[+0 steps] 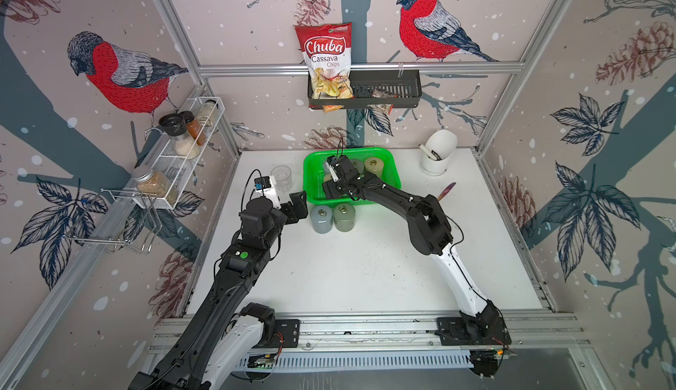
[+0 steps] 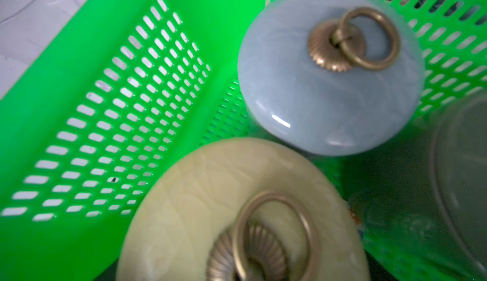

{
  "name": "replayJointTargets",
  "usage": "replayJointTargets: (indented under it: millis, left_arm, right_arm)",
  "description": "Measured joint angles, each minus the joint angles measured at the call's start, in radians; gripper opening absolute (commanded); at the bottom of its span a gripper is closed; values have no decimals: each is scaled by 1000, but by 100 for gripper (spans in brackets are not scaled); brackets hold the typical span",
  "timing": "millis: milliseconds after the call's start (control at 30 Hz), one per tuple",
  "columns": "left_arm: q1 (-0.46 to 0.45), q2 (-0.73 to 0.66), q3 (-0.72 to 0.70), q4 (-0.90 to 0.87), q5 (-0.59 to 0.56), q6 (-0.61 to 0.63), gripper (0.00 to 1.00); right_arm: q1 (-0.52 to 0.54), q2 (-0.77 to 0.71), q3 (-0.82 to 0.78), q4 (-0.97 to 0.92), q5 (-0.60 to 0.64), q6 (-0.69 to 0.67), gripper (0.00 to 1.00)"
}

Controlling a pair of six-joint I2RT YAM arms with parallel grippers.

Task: Take the tea canister out of the basket
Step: Pick up the tea canister from the basket.

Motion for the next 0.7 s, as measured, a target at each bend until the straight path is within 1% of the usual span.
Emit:
replayJointTargets:
  millis: [267, 400, 567, 700]
  left_arm:
    - [0, -4, 0, 0, 0, 0, 98]
    - [0, -4, 0, 0, 2, -1, 98]
    - [0, 6, 0, 2, 5, -2, 98]
    - [0, 18, 0, 3, 7, -7, 97]
  right_arm:
    - [17, -74, -30, -16, 0, -24, 0]
    - [21, -136, -49, -18, 9, -28, 0]
    - [25, -264, -114, -16, 33, -33, 0]
    - [32, -385, -202, 12, 39, -48, 0]
